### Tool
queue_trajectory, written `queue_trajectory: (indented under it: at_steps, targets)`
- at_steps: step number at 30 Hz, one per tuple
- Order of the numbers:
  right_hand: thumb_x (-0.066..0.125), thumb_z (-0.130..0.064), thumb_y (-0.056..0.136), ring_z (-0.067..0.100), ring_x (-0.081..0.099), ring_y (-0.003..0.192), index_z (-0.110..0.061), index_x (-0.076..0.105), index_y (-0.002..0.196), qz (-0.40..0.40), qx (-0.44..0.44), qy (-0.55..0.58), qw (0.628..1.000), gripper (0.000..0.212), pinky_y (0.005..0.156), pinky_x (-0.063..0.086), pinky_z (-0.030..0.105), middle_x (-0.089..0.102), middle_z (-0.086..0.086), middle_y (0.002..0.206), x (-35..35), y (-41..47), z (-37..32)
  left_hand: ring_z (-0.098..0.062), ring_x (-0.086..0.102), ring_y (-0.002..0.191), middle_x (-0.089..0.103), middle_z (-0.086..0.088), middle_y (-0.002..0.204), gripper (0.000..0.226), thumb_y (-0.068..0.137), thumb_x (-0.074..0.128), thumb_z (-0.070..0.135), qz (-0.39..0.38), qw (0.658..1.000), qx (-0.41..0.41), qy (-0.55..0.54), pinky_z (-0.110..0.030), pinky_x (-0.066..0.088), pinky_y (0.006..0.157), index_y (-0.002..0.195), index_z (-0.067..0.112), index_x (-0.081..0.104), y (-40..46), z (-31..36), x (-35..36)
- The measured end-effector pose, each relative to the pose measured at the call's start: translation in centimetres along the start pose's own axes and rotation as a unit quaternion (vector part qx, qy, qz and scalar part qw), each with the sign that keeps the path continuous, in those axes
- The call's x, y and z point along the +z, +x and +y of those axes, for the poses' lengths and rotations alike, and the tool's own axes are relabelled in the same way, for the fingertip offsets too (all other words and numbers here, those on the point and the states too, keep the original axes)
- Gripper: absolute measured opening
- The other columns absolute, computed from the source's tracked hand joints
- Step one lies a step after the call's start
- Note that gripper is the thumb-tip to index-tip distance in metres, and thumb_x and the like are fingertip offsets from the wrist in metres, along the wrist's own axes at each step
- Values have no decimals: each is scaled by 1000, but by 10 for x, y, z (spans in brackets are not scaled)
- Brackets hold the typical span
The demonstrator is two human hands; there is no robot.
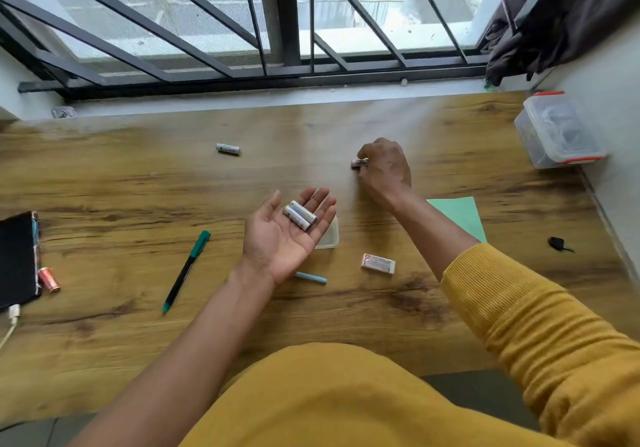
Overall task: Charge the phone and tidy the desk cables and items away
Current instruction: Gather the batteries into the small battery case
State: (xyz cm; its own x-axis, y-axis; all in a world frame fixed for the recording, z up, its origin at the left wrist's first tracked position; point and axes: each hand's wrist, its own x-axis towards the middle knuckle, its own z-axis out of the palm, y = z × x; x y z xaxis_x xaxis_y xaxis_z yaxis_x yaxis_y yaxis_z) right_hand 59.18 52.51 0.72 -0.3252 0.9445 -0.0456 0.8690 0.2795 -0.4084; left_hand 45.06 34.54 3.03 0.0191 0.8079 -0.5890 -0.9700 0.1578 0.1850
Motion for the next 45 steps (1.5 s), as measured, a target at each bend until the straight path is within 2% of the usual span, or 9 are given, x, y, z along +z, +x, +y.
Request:
queue_trajectory:
  at_steps: [6, 11, 15, 19, 23, 26, 32, 41, 45]
  targets:
    - [62, -6, 92, 34, 52, 119, -17, 76, 114, 5, 12, -35, 999, 28, 86, 48, 36, 64, 8, 116, 5, 2, 7, -46, 60, 134, 61, -26, 144, 54, 108, 48, 38, 4, 1000, 1, 5, -55, 41, 120, 141, -4, 54, 3, 0, 0]
    - [69, -27, 96, 28, 57, 109, -21, 76, 105, 48, 29, 37, 998, 13, 75, 38, 31, 69, 4, 105, 0, -7, 1, -45, 57, 138, 60, -26, 146, 56, 107, 49, 37, 6, 1000, 12, 4, -53, 39, 123, 145, -4, 53, -1, 2, 3]
    - [73, -27, 92, 18, 67, 84, -17, 78, 100, 116, -67, 164, 977, 14, 70, 52, 34, 75, -1, 92, -21, -40, -38, -46, 58, 137, 60, -29, 146, 59, 107, 49, 36, -8, 999, 31, -12, -53, 38, 124, 146, -8, 51, -11, 7, 3]
    - [75, -31, 87, 13, 66, 78, -22, 75, 94, 102, -136, 233, 958, 12, 73, 56, 40, 73, -7, 84, -29, -87, -79, -42, 55, 141, 56, -29, 150, 63, 108, 47, 37, -26, 998, 47, -17, -49, 36, 125, 151, -8, 45, -23, 10, -2]
    - [77, -42, 88, 11, 65, 78, -29, 73, 89, 80, -146, 196, 966, 14, 69, 56, 36, 70, -12, 78, -14, -113, -99, -39, 69, 123, 60, -31, 144, 60, 108, 45, 39, -59, 997, 56, -11, -43, 60, 100, 146, -8, 51, -39, 16, -6]
    - [72, -40, 88, 15, 63, 82, -30, 72, 90, 75, -168, 164, 969, 10, 72, 55, 37, 69, -14, 79, -4, -119, -106, -40, 74, 110, 62, -32, 139, 62, 108, 47, 37, -62, 995, 64, -34, -44, 64, 87, 149, -9, 47, -50, 21, -13]
    - [69, -26, 90, 18, 65, 85, -25, 75, 93, 90, -189, 152, 966, 7, 78, 51, 35, 73, -12, 88, 4, -99, -135, -40, 61, 135, 61, -27, 145, 58, 109, 48, 36, -22, 995, 82, -58, -52, 42, 120, 147, -8, 50, -70, 41, -43]
    - [62, -27, 99, 30, 63, 109, -18, 72, 122, -41, -193, 12, 980, 27, 85, 50, 38, 68, 6, 119, 59, -15, -206, -48, 54, 140, 61, -33, 142, 60, 108, 47, 34, 6, 986, 135, -103, -56, 39, 121, 147, -12, 47, -100, 94, -77]
    - [61, -24, 100, 34, 59, 113, -14, 68, 122, -65, -175, -33, 982, 25, 84, 48, 38, 61, 11, 126, 86, 9, -220, -46, 54, 140, 61, -30, 143, 60, 108, 46, 35, 17, 985, 137, -102, -55, 37, 122, 148, -10, 49, -104, 117, -91]
